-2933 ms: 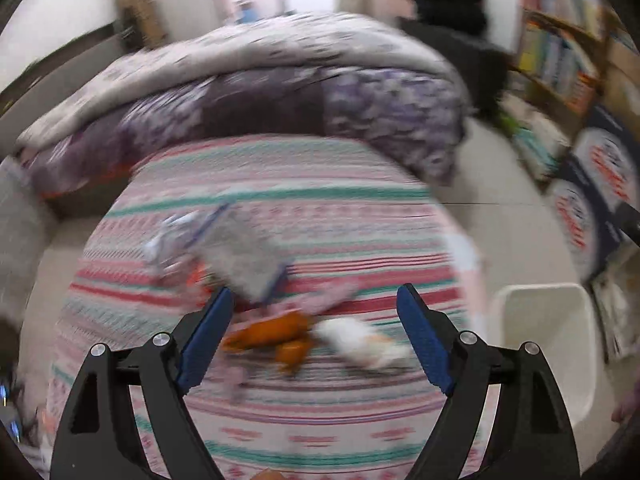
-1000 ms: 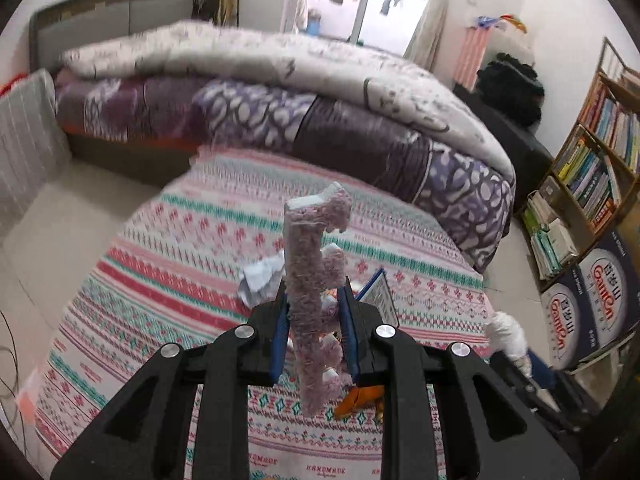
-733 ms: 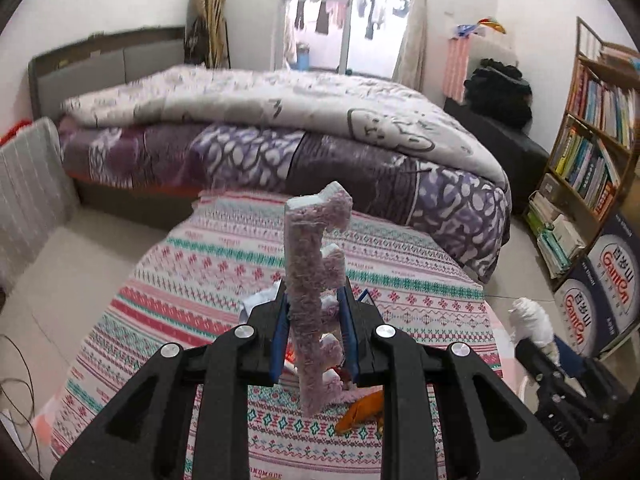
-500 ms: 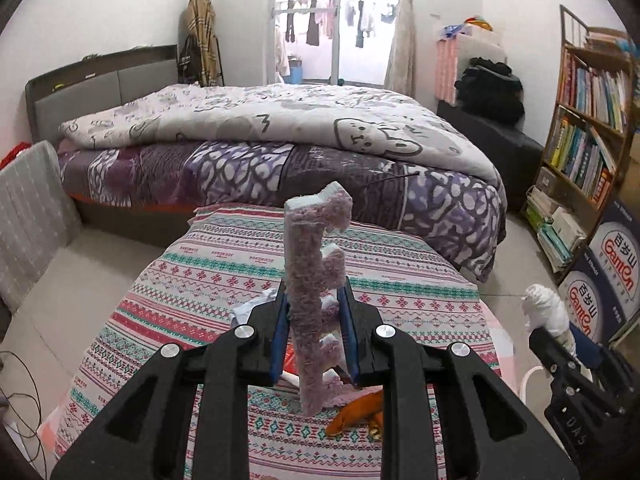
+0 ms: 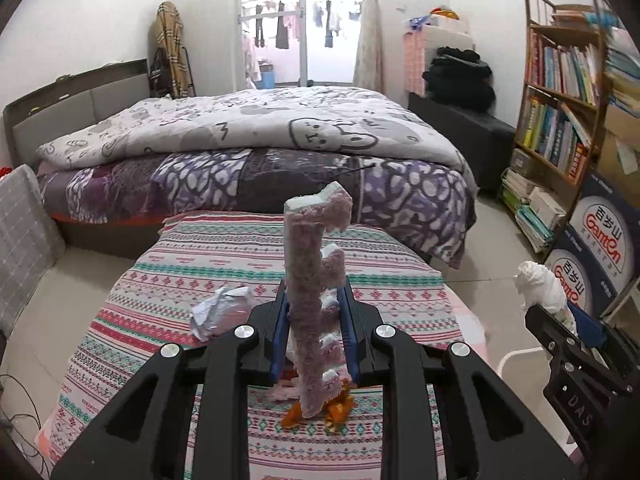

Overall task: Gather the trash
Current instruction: 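Carry the tissue bundle to the bin and release it with the right tool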

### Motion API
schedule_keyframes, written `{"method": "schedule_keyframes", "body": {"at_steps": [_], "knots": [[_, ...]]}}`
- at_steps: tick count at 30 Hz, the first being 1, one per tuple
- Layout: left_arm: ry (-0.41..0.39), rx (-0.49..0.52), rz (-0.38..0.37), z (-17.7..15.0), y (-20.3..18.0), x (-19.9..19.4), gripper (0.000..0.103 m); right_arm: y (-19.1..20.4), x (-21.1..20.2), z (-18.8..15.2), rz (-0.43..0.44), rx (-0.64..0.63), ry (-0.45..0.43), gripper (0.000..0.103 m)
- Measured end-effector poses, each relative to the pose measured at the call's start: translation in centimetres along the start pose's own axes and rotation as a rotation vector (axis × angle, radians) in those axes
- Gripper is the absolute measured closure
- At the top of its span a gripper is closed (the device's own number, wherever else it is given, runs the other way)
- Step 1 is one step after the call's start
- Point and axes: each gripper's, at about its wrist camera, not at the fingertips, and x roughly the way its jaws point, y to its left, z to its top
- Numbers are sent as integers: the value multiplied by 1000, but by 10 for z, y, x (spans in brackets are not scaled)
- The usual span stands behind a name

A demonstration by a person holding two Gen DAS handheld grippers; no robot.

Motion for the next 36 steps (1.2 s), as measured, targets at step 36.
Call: {"method": "schedule_keyframes", "body": {"at_steps": [36], "knots": [[59,186,-228,-27,-140,-11,80,-152,-27,-22,-292,278,123,35]]}}
